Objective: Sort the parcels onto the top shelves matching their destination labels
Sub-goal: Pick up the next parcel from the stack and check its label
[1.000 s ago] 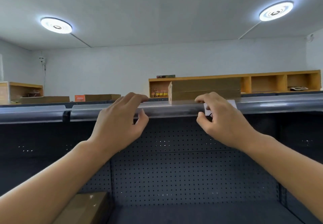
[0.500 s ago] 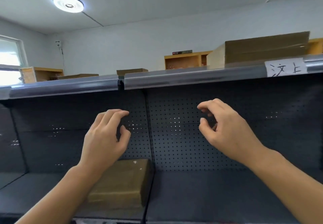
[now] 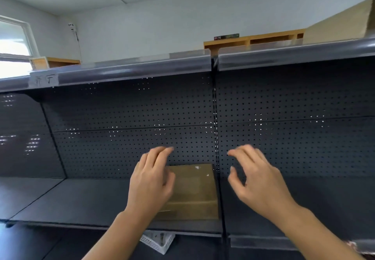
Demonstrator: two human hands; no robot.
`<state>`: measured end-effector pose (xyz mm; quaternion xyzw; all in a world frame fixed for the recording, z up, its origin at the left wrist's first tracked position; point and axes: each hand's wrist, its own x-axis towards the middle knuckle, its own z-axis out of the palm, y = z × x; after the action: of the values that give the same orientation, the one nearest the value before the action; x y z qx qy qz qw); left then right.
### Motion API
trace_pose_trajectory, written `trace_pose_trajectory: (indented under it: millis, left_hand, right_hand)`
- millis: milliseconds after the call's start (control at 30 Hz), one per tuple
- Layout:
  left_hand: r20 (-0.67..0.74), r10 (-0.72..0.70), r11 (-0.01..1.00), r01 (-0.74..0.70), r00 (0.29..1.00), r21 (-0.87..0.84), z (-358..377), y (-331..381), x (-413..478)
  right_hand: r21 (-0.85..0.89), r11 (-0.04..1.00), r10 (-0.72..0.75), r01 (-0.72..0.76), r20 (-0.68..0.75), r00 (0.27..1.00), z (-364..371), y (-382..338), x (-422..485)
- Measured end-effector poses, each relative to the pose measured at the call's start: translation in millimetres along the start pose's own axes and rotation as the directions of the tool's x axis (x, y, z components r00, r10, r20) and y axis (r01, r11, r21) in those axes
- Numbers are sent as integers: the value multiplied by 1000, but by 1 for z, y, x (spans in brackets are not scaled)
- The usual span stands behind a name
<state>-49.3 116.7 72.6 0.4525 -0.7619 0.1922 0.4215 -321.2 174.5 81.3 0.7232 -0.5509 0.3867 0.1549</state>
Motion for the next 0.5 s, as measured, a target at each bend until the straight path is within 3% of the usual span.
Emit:
trace_pose_trajectory:
  millis: [300,500]
  left_hand:
    - [201,-18,997,3,979,73,59,-73,-38]
    - [347,-62,997,39,936,73,98,-110,-59]
  right_hand:
    - [-45,987,158,-152,149,976,104,-7,-5]
    - [-114,960,276,-254,273,921,166,4,-8]
